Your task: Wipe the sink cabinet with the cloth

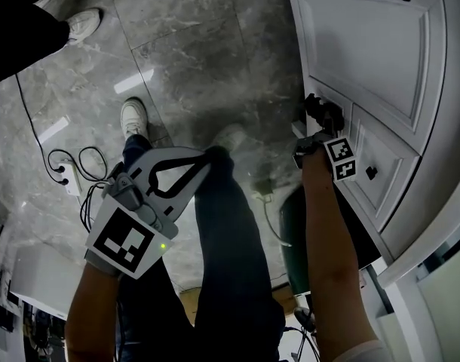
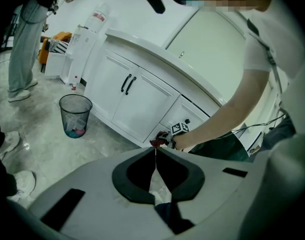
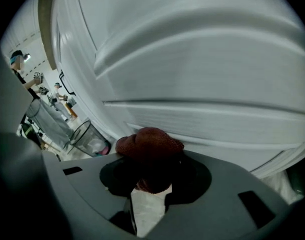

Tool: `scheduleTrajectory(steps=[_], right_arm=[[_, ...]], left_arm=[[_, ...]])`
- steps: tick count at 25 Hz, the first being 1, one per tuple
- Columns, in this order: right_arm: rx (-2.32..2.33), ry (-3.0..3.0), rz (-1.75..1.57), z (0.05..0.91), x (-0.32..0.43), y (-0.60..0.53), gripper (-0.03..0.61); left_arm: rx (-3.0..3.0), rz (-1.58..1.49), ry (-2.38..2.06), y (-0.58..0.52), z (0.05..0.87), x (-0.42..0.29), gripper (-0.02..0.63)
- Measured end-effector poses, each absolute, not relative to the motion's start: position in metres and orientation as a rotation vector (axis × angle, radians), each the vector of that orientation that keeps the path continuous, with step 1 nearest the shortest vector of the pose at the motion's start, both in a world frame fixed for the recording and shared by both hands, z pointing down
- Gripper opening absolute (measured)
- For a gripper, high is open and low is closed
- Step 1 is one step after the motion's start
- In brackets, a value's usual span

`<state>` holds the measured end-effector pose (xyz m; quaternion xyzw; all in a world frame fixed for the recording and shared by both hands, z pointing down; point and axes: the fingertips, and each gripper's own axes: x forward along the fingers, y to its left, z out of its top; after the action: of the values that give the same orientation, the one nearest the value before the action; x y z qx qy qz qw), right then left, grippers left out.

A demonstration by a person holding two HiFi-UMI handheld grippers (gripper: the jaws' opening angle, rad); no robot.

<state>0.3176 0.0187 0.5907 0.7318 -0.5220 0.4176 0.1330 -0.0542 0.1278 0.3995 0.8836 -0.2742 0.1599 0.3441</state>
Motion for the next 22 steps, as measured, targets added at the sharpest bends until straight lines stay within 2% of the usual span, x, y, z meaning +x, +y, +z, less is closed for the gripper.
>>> scheduleTrajectory(steps=[13,22], right_arm=[[2.079,-1.538,1.261,0.664,0.3,0.0,0.14],[2.111,-1.503,1.263,0.686,0.324,0.036,0.14]], left_arm=[[2.271,0.446,-0.748,0.121,0.443,-0.057,0.012],[2.285,0.469,-0.715,0.114,0.46,-0.048,0.012]])
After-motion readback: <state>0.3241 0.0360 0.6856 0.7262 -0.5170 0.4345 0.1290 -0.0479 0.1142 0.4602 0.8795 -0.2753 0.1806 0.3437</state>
